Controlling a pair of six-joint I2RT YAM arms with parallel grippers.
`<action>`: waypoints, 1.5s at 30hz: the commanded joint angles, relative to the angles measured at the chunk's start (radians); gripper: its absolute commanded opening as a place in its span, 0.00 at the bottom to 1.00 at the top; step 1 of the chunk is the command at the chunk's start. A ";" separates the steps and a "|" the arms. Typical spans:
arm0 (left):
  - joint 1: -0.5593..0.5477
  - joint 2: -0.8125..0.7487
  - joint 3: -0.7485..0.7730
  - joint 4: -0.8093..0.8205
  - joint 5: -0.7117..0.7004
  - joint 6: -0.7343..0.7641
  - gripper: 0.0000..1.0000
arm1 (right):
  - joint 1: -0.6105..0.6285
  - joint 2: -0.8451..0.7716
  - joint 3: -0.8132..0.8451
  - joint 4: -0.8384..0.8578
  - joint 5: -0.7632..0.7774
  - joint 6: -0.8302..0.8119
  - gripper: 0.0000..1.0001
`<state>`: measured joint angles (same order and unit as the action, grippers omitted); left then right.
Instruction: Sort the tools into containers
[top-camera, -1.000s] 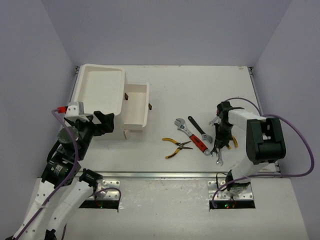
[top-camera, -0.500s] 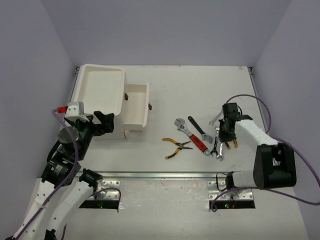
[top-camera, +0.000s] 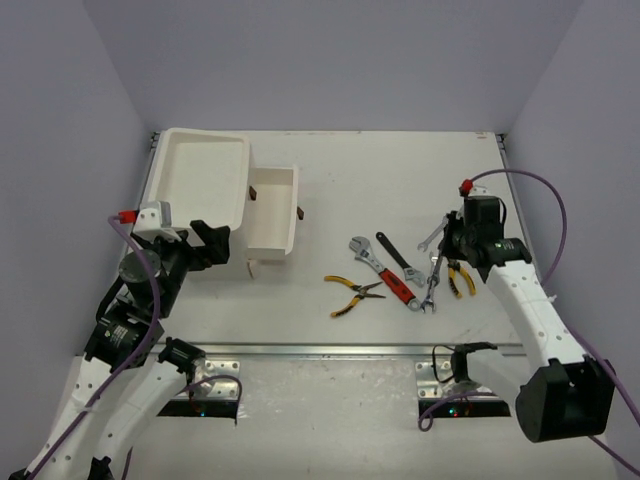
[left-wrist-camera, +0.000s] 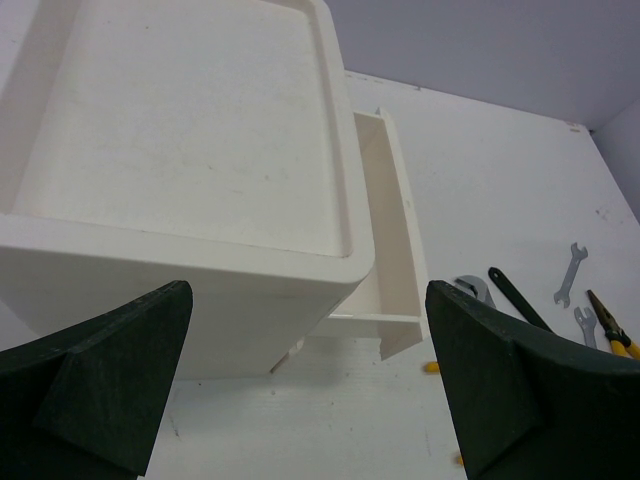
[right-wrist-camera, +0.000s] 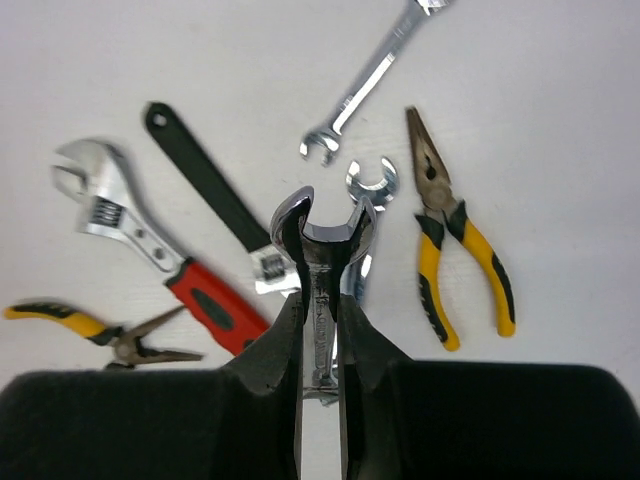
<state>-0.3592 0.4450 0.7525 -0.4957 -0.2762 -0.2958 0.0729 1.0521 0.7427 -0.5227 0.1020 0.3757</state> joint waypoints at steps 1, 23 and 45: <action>0.009 -0.003 0.011 0.054 -0.003 0.012 1.00 | 0.046 -0.005 0.123 0.079 -0.199 0.069 0.00; 0.009 -0.042 0.010 0.046 -0.026 0.011 1.00 | 0.569 0.954 1.028 0.347 -0.446 0.535 0.02; 0.008 -0.076 0.008 0.039 -0.076 -0.006 1.00 | 0.307 0.396 0.490 -0.127 0.187 0.188 0.99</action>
<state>-0.3592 0.3773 0.7525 -0.4966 -0.3203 -0.2966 0.5249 1.6335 1.4846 -0.5537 0.1002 0.6670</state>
